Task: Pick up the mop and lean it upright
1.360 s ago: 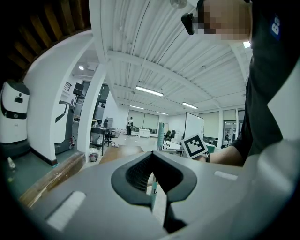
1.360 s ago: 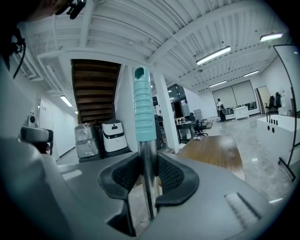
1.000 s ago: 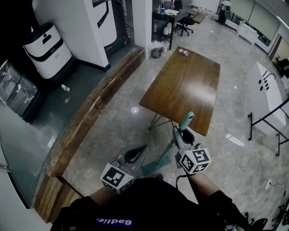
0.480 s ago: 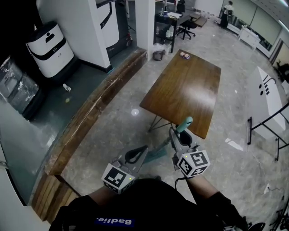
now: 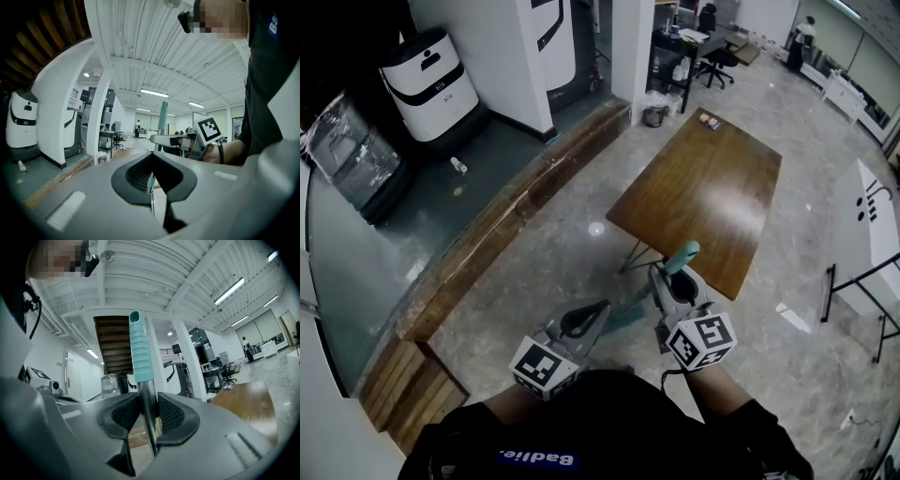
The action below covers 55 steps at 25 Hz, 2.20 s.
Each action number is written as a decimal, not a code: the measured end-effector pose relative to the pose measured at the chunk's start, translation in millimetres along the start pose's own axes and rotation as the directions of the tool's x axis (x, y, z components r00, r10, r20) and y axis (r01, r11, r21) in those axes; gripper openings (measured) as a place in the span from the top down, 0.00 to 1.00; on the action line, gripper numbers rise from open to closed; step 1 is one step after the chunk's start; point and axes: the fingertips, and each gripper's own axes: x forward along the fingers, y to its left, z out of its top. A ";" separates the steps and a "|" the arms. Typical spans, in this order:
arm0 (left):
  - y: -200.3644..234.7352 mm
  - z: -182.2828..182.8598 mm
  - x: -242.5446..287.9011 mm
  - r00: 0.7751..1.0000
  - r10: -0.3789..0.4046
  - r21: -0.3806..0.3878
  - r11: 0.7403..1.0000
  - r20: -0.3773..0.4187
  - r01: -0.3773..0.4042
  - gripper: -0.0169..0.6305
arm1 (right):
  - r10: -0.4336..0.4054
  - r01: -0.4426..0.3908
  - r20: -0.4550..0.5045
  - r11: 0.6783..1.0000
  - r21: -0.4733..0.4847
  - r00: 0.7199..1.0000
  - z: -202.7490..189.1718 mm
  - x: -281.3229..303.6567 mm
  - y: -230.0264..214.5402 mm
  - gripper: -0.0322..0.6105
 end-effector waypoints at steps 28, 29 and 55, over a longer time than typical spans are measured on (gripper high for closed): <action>112.6 -17.0 -24.7 0.981 0.196 -0.077 0.978 0.005 -0.195 0.94 | 0.193 -0.193 -0.106 0.981 0.015 0.975 -35.6 114.6 45.8 0.77; 123.2 -14.0 -26.0 0.982 0.190 -0.076 0.979 0.009 -0.189 0.94 | 0.183 -0.183 -0.109 0.983 0.011 0.977 -35.0 122.9 48.4 0.77; 318.8 19.5 -94.4 0.967 0.244 -0.068 0.968 0.068 -0.240 0.94 | 0.149 -0.152 -0.071 0.988 -0.040 0.986 -19.7 320.9 128.1 0.79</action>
